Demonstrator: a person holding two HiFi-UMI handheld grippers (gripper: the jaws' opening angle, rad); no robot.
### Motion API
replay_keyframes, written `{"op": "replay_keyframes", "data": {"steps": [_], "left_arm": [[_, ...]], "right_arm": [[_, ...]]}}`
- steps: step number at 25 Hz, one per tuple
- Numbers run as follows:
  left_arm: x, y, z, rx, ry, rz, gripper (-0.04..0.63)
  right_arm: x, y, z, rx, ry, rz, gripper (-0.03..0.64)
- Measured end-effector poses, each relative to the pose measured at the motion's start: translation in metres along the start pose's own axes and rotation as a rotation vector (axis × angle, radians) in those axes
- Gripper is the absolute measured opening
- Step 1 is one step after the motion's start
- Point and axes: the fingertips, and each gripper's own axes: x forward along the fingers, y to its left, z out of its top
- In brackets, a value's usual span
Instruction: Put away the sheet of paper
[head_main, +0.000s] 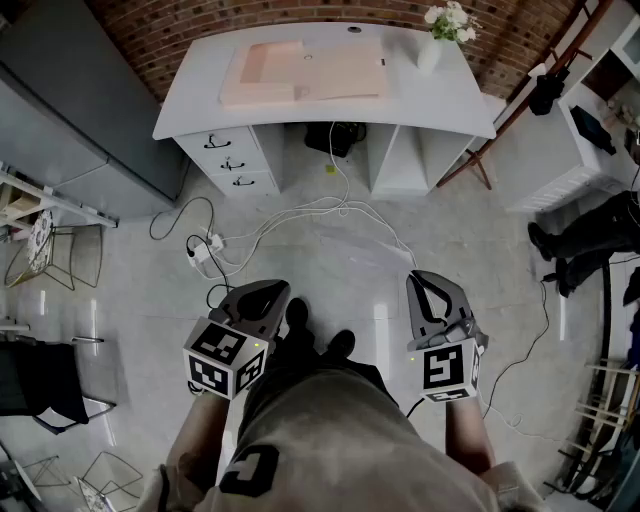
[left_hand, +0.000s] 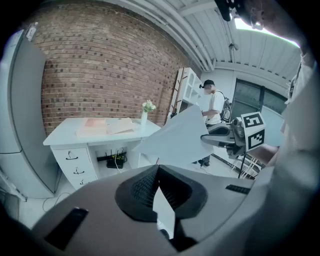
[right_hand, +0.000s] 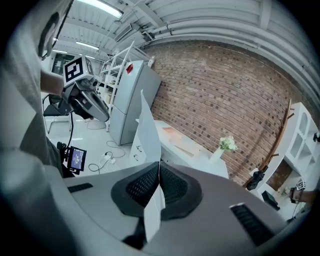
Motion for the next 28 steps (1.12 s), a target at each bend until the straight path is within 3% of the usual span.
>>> {"op": "replay_keyframes", "data": {"steps": [5, 21, 28], "left_arm": [[-0.003, 0.025, -0.008, -0.022, 0.012, -0.01, 0.014], [-0.007, 0.123, 0.023, -0.052, -0.082, -0.08, 0.014], [-0.017, 0.165, 0.012, -0.078, -0.069, -0.063, 0.014]], "right_arm": [[0.018, 0.014, 0.016, -0.028, 0.023, 0.02, 0.023], [0.095, 0.029, 0.102, -0.037, 0.005, -0.029, 0.023], [0.125, 0.044, 0.128, -0.075, 0.006, -0.012, 0.023]]}}
